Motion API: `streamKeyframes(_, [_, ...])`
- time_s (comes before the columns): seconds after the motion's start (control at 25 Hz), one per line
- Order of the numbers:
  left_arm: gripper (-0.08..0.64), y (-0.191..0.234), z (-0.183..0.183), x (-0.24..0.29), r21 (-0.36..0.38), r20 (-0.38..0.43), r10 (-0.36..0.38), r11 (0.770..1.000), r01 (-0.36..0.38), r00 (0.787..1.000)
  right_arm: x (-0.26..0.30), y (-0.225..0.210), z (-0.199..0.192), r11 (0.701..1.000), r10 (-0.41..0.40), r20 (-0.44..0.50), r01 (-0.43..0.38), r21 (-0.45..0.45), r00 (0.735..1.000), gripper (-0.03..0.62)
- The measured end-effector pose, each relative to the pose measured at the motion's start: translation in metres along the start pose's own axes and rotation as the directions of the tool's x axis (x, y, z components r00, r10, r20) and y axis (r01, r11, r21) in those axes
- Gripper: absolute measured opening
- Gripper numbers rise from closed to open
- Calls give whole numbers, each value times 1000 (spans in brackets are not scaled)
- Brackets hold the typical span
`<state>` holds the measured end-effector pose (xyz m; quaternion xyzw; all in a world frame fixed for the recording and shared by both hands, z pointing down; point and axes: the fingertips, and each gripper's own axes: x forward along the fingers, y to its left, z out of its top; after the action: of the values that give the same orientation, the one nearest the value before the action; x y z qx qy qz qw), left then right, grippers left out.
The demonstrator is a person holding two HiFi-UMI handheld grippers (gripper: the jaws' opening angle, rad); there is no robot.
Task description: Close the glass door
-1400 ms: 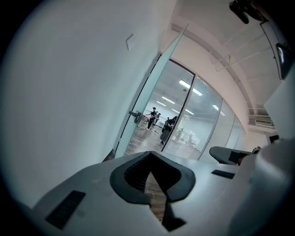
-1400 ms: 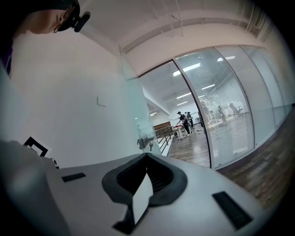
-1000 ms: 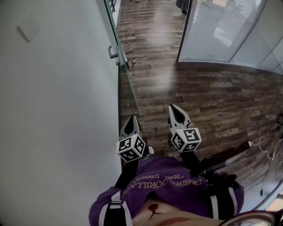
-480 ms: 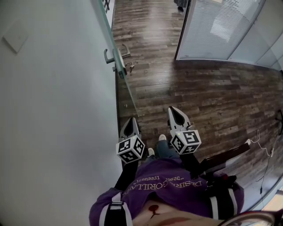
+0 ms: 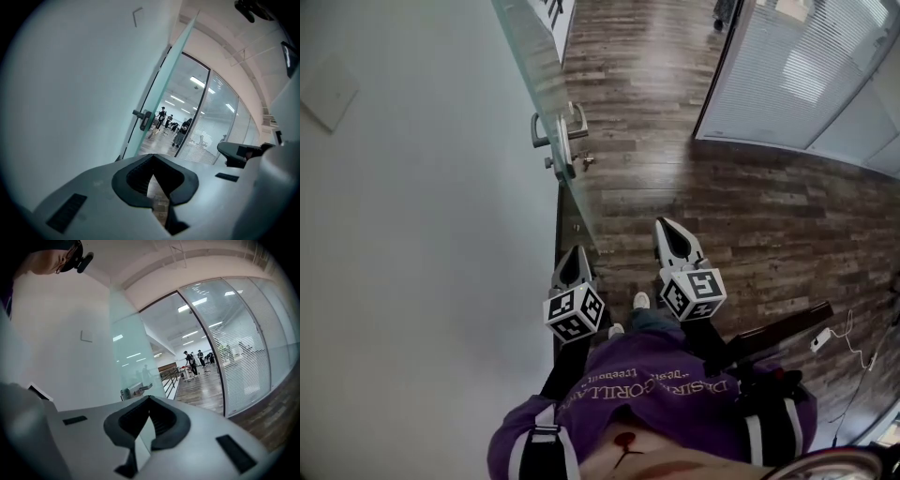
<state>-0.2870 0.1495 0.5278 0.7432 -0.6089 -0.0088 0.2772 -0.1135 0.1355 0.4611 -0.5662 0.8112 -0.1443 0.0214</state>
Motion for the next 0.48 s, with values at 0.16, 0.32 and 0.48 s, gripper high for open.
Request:
streamKeyframes(0.16, [2, 4, 10, 17, -4, 42, 35, 999, -34, 999, 15, -17, 6, 1000, 17, 6, -17, -5, 1000, -11])
streamKeyframes(0.32, [2, 18, 31, 25, 98, 137, 90, 990, -104, 986, 19, -26, 10, 999, 41, 7, -41, -11, 999, -11])
streamKeyframes(0.48, [2, 54, 68, 37, 354, 270, 163, 900, -255, 949, 26, -42, 6, 999, 47, 16, -47, -5, 999, -11])
